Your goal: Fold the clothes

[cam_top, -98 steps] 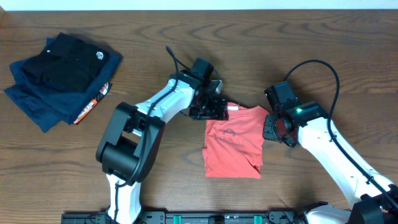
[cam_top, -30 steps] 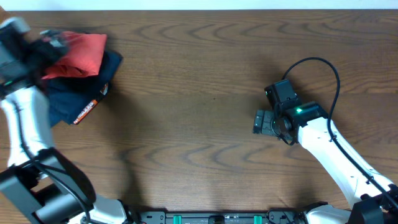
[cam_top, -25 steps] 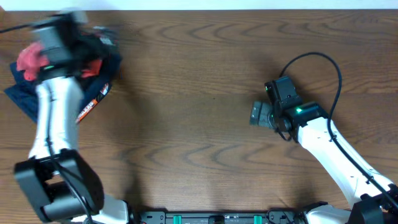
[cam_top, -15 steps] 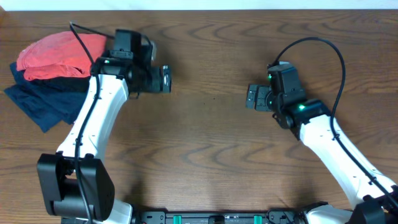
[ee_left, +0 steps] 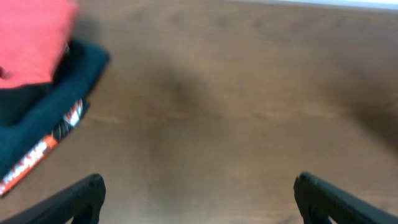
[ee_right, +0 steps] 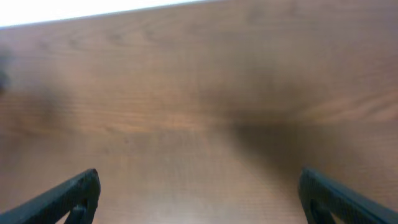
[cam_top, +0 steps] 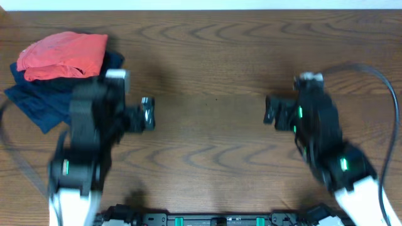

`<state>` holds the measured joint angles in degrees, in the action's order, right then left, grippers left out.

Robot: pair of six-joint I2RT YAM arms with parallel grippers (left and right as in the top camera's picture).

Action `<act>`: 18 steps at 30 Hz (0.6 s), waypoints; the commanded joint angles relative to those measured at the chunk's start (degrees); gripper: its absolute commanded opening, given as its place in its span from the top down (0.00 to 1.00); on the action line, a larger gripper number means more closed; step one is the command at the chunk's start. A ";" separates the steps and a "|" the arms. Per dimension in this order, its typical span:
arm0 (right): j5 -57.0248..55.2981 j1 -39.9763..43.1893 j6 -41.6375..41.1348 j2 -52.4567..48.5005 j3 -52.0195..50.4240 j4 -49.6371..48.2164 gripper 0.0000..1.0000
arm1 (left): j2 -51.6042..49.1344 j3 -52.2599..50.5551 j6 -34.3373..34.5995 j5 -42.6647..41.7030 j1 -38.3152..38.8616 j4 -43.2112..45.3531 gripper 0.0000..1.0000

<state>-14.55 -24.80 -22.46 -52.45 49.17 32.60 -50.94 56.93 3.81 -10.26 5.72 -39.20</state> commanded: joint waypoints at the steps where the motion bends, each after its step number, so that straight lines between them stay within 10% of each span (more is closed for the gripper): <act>1: -9.66 -2.95 -2.36 6.54 -8.02 -3.50 0.01 | 8.81 -8.15 0.79 0.46 -0.11 4.13 0.02; 18: -8.81 -3.13 -2.36 10.75 -15.98 13.11 0.01 | 18.73 -10.47 0.76 0.48 -0.13 -11.04 0.02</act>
<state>-22.13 -27.46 -23.92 -41.54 33.50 44.80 -32.40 46.50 4.29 -10.24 5.72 -49.74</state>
